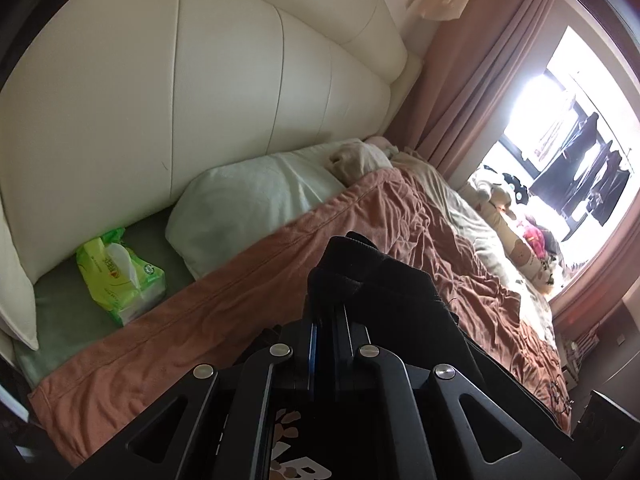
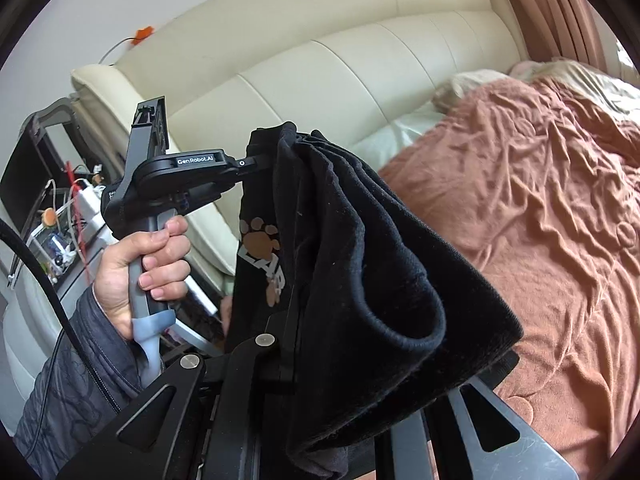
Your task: Fold small clothes
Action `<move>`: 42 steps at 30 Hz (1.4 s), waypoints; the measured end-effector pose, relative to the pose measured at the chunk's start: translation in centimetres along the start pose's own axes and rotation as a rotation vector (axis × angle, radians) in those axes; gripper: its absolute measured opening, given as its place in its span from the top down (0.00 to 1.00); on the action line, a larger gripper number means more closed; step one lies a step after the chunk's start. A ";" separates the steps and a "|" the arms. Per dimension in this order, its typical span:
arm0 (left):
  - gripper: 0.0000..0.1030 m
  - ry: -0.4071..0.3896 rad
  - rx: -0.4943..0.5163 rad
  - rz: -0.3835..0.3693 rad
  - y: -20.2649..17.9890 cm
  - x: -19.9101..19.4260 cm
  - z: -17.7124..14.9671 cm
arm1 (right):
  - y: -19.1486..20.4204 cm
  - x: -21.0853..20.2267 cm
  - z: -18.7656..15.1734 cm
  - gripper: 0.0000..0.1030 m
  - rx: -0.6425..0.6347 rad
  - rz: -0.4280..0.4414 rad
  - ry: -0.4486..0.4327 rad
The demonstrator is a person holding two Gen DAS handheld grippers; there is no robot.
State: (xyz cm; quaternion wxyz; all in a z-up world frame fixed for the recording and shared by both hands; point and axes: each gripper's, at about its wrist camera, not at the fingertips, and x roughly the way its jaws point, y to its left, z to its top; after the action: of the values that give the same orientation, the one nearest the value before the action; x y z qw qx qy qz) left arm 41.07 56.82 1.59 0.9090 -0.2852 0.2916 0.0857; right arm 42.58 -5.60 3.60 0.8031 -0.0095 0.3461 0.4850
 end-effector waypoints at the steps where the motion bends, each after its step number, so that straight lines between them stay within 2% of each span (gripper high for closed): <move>1: 0.95 0.014 0.005 0.005 -0.1 1.1 -0.2 | -0.4 0.5 0.0 0.92 0.010 -0.002 0.005; 5: 0.95 0.063 0.018 0.020 -0.1 5.2 -1.1 | -2.9 2.1 -0.7 0.92 0.056 -0.009 0.035; 6: 0.95 0.073 0.021 0.023 0.0 6.1 -1.4 | -1.6 3.7 -0.5 0.92 0.061 -0.010 0.042; 8: 0.95 0.094 0.026 0.032 0.0 7.8 -2.1 | -1.7 5.6 -1.2 0.92 0.082 -0.019 0.054; 11: 0.94 0.138 0.025 0.051 0.2 10.4 -3.0 | -3.3 7.2 -2.0 0.92 0.121 -0.029 0.073; 13: 0.92 0.173 0.028 0.089 0.5 11.7 -3.6 | -4.3 8.1 -2.6 0.89 0.137 -0.068 0.095; 14: 0.88 0.187 0.035 0.130 0.7 12.2 -3.9 | -4.8 8.5 -3.0 0.83 0.144 -0.104 0.114; 15: 0.88 0.189 0.043 0.169 0.9 12.5 -4.1 | -5.4 9.1 -3.4 0.80 0.158 -0.156 0.139; 17: 0.83 0.182 0.034 0.202 1.6 12.2 -4.3 | -7.0 9.6 -4.2 0.60 0.198 -0.237 0.184; 19: 0.76 0.175 0.004 0.195 2.4 11.5 -4.4 | -8.2 9.0 -4.9 0.51 0.240 -0.249 0.185; 23: 0.75 0.169 -0.004 0.210 3.1 9.8 -4.8 | -8.5 7.9 -5.2 0.50 0.279 -0.252 0.177; 27: 0.73 0.176 0.008 0.222 2.7 8.6 -5.5 | -6.8 7.0 -5.2 0.50 0.257 -0.249 0.166; 33: 0.54 0.165 0.025 0.209 1.2 5.6 -6.8 | -3.4 5.1 -5.1 0.50 0.239 -0.243 0.176; 34: 0.49 0.163 0.028 0.204 0.9 5.0 -7.0 | -3.0 4.7 -5.1 0.47 0.237 -0.244 0.179; 35: 0.44 0.161 0.030 0.200 0.5 4.5 -7.3 | -2.6 4.3 -5.0 0.37 0.233 -0.253 0.180; 37: 0.36 0.157 0.037 0.193 -0.3 3.4 -7.8 | -1.8 3.1 -4.8 0.25 0.225 -0.274 0.165; 39: 0.25 0.146 0.055 0.197 -1.4 2.1 -8.5 | -1.5 1.8 -4.7 0.19 0.223 -0.282 0.149; 41: 0.06 0.131 0.074 0.203 -2.6 0.8 -9.0 | -0.7 -0.3 -5.1 0.11 0.216 -0.286 0.141; 42: 0.03 0.124 0.086 0.207 -3.2 0.1 -9.3 | -0.5 -1.1 -5.3 0.08 0.207 -0.289 0.137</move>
State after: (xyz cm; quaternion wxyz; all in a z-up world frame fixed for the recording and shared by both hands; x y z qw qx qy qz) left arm 37.68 48.90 -3.19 0.8869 -0.2193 0.3785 0.1485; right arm 39.75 -8.54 0.05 0.8356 -0.0096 0.4430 0.3247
